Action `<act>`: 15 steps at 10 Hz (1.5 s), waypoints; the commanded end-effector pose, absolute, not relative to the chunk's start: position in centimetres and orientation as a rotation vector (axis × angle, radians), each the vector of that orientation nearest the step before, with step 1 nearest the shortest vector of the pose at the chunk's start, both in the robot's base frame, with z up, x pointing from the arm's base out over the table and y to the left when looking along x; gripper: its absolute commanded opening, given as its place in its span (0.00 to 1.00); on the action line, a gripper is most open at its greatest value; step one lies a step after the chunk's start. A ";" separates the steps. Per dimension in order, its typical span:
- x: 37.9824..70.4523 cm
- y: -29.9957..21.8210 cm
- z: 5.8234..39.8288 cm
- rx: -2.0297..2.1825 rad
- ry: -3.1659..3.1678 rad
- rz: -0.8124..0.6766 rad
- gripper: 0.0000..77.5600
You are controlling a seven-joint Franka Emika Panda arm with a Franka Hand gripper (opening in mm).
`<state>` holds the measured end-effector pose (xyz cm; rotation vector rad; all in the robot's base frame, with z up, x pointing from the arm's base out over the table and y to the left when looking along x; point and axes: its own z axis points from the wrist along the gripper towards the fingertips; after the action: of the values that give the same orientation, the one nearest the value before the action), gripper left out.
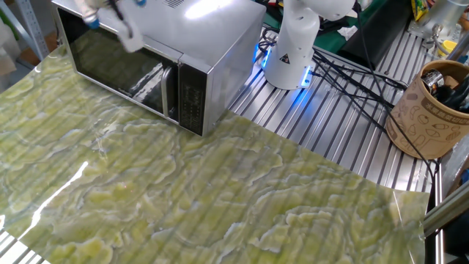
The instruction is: Put the bowl into the microwave
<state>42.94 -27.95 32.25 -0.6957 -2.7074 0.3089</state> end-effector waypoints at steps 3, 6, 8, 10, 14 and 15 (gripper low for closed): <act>47.8 -28.8 34.3 -0.646 -2.756 0.341 0.02; 54.6 -31.8 40.3 -0.553 -2.869 0.291 0.02; 55.6 -33.3 42.3 -0.501 -2.926 0.170 0.02; 55.2 -33.2 42.6 -0.462 -3.048 -0.046 0.02; 54.8 -32.4 42.0 -0.524 -3.038 -0.137 0.02; 54.9 -32.4 41.8 -0.529 -3.036 -0.136 0.02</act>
<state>51.57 -31.36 39.39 -0.5697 -2.9317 0.0760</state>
